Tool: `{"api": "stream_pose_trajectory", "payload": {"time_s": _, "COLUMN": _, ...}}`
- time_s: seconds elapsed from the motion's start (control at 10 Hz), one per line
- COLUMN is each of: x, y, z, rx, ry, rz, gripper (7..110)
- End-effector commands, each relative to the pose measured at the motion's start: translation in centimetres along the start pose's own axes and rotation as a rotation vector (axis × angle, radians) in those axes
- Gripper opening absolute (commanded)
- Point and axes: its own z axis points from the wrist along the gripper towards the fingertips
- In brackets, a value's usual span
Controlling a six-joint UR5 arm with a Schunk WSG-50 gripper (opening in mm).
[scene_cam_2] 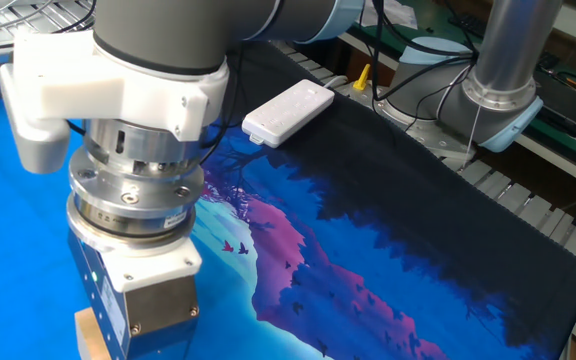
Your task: Hold a small block with the gripper and sweep it from left to right on the table
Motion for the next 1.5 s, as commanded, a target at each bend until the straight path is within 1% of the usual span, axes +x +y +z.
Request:
{"api": "stream_pose_trajectory", "payload": {"time_s": 0.0, "x": -0.2, "y": -0.1, "z": -0.1, "rx": 0.002, "ry": -0.004, "rz": 0.008, "gripper": 22}}
{"api": "stream_pose_trajectory", "payload": {"time_s": 0.4, "x": -0.2, "y": -0.2, "z": -0.1, "rx": 0.007, "ry": -0.003, "rz": 0.001, "gripper": 22}}
{"api": "stream_pose_trajectory", "payload": {"time_s": 0.5, "x": -0.2, "y": -0.2, "z": 0.0, "rx": 0.009, "ry": -0.003, "rz": 0.001, "gripper": 7}}
{"api": "stream_pose_trajectory", "payload": {"time_s": 1.0, "x": -0.3, "y": -0.2, "z": 0.0, "rx": 0.009, "ry": -0.003, "rz": -0.006, "gripper": 7}}
{"api": "stream_pose_trajectory", "payload": {"time_s": 1.1, "x": -0.3, "y": -0.1, "z": 0.0, "rx": 0.006, "ry": -0.005, "rz": -0.025, "gripper": 22}}
{"api": "stream_pose_trajectory", "payload": {"time_s": 1.2, "x": -0.6, "y": 0.7, "z": 0.0, "rx": -0.028, "ry": -0.017, "rz": -0.042, "gripper": 22}}
{"api": "stream_pose_trajectory", "payload": {"time_s": 1.3, "x": -0.8, "y": 0.9, "z": 0.0, "rx": -0.035, "ry": -0.023, "rz": -0.054, "gripper": 66}}
{"api": "stream_pose_trajectory", "payload": {"time_s": 1.4, "x": -0.8, "y": 0.9, "z": 0.0, "rx": -0.034, "ry": -0.024, "rz": -0.072, "gripper": 66}}
